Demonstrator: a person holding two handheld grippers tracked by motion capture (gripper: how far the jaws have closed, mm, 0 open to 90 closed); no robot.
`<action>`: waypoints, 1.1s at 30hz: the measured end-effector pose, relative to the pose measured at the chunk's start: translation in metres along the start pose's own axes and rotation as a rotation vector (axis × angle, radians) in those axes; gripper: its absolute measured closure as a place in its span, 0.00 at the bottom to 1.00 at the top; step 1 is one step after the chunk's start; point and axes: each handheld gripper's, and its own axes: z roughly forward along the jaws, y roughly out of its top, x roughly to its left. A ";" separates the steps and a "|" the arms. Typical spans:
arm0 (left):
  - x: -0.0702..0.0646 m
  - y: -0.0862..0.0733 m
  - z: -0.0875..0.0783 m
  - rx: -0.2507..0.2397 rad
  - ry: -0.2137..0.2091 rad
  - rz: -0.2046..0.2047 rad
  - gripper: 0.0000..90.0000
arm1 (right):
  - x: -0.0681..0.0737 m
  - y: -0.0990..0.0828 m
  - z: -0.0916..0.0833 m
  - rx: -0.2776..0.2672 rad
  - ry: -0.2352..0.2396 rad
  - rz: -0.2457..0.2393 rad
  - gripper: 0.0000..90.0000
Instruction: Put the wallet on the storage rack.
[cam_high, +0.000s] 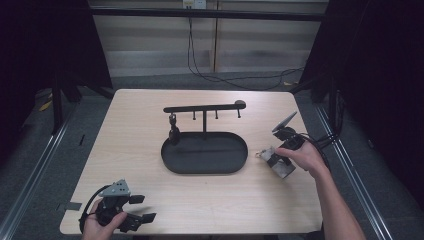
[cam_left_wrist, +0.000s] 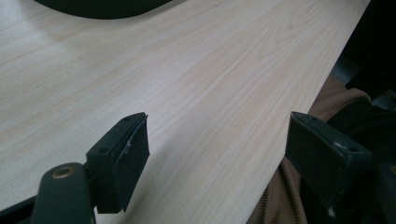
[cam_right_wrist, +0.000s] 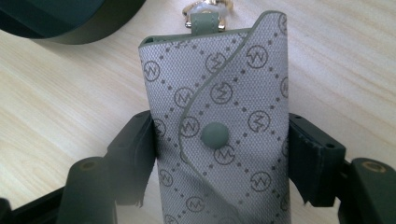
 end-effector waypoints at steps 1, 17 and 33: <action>0.000 0.000 0.000 -0.002 0.004 -0.003 0.24 | 0.000 -0.001 -0.001 -0.003 0.002 0.003 0.35; 0.004 -0.001 -0.004 -0.025 0.025 -0.028 0.23 | 0.002 -0.004 -0.023 -0.023 -0.004 0.015 0.35; 0.004 -0.001 -0.006 -0.030 0.019 -0.029 0.23 | 0.007 -0.008 -0.046 -0.061 -0.004 0.028 0.35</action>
